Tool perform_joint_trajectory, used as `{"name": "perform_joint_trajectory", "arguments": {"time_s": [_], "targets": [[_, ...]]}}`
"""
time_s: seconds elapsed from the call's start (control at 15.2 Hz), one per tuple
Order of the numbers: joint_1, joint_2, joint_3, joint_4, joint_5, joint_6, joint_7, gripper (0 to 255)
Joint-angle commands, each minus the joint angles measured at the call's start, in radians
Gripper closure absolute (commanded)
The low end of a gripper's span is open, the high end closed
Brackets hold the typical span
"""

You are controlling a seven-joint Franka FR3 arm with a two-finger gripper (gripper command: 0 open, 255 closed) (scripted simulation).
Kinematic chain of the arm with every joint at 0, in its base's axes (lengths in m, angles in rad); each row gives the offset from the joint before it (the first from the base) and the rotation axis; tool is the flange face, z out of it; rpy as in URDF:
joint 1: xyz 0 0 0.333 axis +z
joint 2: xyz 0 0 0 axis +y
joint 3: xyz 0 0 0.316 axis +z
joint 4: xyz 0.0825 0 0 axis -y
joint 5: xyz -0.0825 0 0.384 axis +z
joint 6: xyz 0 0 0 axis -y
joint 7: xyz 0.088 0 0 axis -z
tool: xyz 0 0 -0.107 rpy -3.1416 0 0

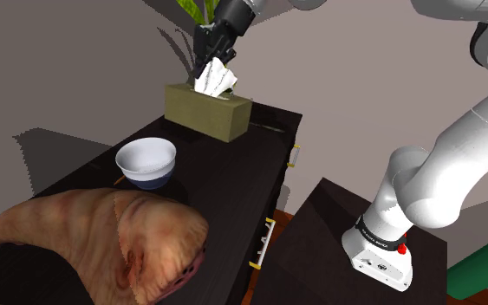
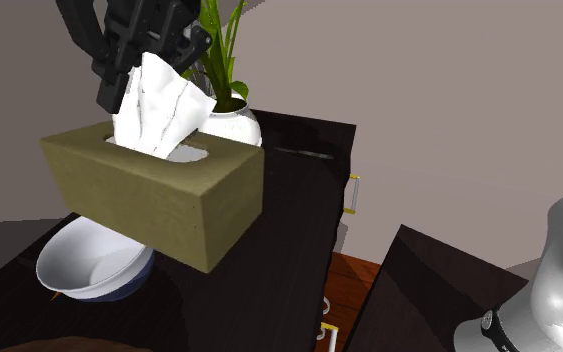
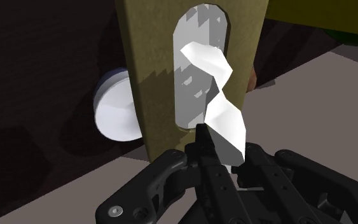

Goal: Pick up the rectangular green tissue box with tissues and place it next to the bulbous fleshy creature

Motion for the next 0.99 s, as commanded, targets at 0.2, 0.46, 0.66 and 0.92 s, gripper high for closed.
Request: {"name": "perform_joint_trajectory", "arguments": {"time_s": [0.2,0.46,0.66,0.92], "targets": [[0.003,-0.009,0.002,-0.074,0.014,0.062,-0.027,255],[0.006,-0.012,0.004,-0.129,0.027,0.110,-0.049,255],[0.009,-0.013,0.005,-0.168,0.038,0.146,-0.067,255],[0.013,-0.010,0.006,-0.217,0.054,0.194,-0.091,255]]}}
